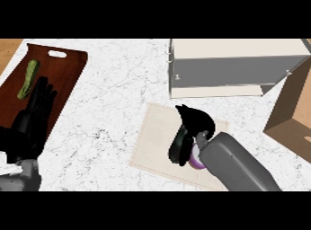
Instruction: Pick the eggplant from the placemat and place it in the tiered shelf
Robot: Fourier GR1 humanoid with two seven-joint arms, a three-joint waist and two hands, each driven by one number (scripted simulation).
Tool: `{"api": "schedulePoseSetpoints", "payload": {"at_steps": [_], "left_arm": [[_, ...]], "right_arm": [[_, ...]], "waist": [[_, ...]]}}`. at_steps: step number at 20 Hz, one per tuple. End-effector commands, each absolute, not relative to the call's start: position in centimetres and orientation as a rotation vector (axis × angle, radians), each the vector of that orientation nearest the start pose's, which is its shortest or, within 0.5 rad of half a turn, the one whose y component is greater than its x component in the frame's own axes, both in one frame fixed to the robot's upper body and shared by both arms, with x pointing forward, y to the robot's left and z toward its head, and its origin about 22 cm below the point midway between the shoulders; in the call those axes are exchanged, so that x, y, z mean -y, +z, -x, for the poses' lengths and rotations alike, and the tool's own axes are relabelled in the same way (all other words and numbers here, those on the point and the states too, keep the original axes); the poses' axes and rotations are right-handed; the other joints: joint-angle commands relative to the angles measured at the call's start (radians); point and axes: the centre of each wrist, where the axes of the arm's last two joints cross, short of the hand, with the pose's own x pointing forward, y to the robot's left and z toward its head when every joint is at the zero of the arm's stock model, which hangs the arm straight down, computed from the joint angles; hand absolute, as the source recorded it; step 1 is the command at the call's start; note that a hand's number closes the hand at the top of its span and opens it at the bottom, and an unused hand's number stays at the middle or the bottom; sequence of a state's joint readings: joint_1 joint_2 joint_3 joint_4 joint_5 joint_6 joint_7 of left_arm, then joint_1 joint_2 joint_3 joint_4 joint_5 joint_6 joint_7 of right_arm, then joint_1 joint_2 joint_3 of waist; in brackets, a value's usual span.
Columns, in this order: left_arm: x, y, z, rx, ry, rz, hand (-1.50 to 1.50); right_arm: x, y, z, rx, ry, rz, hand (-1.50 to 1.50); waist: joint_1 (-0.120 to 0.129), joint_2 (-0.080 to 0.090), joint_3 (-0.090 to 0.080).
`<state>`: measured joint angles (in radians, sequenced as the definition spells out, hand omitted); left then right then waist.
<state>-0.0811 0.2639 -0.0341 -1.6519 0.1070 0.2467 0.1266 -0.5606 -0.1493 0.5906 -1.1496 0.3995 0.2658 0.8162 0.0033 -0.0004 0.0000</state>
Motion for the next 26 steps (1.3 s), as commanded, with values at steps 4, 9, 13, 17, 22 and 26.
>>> {"api": "schedulePoseSetpoints", "payload": {"at_steps": [4, 9, 13, 17, 22, 26], "left_arm": [[-27.5, 7.2, -25.1, 1.629, 0.027, -0.227, 0.0], [-27.4, 5.0, -24.8, 1.611, 0.019, -0.247, 0.0], [-27.1, 7.2, -25.4, 1.612, 0.031, -0.237, 0.0], [-27.1, 6.2, -25.7, 1.605, 0.042, -0.259, 0.0], [-27.7, 5.7, -24.9, 1.584, 0.051, -0.254, 0.0], [-27.3, 4.3, -24.6, 1.597, 0.04, -0.256, 0.0]], "right_arm": [[11.1, -1.4, -31.6, 0.721, 1.209, 0.457, -1.5], [8.8, -3.2, -31.3, 0.655, 1.272, 0.4, 1.5], [10.9, -1.0, -33.7, 0.748, 1.338, 0.476, 1.5], [9.7, -1.8, -32.1, 0.829, 1.358, 0.536, 1.5], [10.1, -2.1, -28.3, 0.927, 1.303, 0.683, 1.5], [8.4, -0.9, -25.0, 1.019, 1.203, 0.789, 1.5]], "waist": [[0.001, 0.0, 0.0], [0.007, 0.002, 0.0], [0.006, 0.001, 0.0], [0.002, 0.001, 0.0], [-0.01, -0.004, 0.0], [-0.016, -0.005, 0.0]]}}
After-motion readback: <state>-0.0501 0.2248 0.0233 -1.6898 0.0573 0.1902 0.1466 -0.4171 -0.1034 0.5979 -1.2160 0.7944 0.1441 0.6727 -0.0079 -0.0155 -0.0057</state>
